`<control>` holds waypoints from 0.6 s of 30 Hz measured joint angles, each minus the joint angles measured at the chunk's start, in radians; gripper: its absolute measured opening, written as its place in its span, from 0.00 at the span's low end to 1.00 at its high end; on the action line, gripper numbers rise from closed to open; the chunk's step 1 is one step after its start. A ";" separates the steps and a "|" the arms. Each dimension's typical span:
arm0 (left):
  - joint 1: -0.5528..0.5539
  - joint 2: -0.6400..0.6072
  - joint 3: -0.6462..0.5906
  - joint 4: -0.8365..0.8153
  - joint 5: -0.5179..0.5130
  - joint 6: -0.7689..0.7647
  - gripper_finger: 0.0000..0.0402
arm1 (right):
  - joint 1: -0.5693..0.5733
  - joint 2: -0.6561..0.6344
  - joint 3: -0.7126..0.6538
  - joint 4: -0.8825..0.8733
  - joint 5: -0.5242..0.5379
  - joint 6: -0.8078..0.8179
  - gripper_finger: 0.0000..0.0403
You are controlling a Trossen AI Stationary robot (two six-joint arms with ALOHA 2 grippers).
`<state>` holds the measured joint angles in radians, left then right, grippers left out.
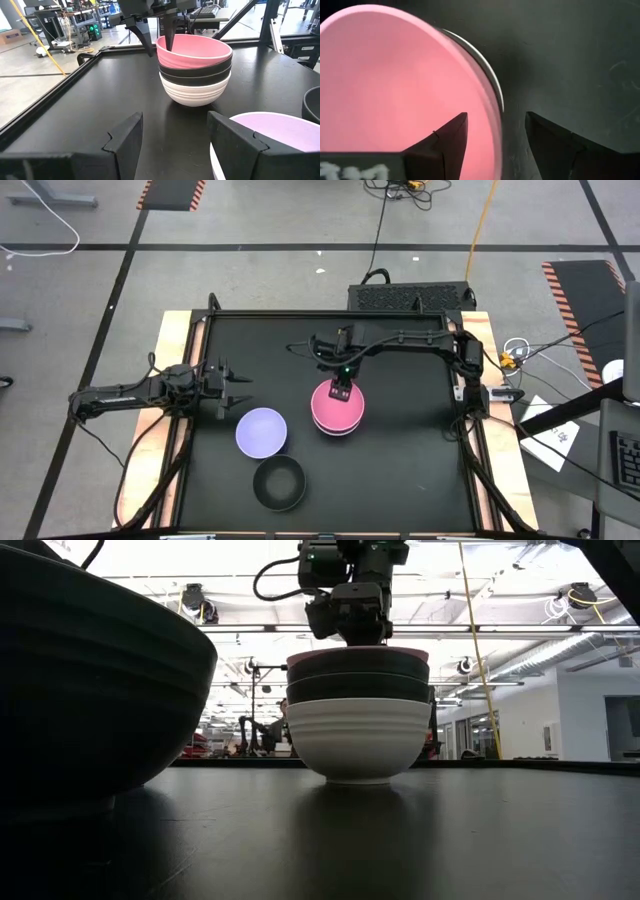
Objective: Nest bowls inside each other
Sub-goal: Stack the pink bowl into the black bowl
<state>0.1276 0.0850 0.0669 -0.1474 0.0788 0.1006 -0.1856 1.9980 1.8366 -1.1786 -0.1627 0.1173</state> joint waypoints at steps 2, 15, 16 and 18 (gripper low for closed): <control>0.000 0.000 0.000 0.000 0.000 0.003 0.56 | -0.007 -0.004 0.000 -0.003 0.000 -0.002 0.48; 0.000 0.003 0.000 0.000 0.000 0.003 0.56 | -0.020 -0.101 0.001 0.009 -0.005 -0.017 0.45; 0.000 0.004 0.000 0.000 0.000 0.003 0.56 | -0.020 -0.100 0.001 0.009 -0.016 -0.016 0.44; 0.000 0.014 0.000 0.003 0.000 0.002 0.56 | -0.019 -0.099 0.001 0.008 -0.026 -0.013 0.42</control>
<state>0.1276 0.0987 0.0666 -0.1449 0.0792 0.1028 -0.2044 1.8992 1.8374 -1.1706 -0.1883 0.1045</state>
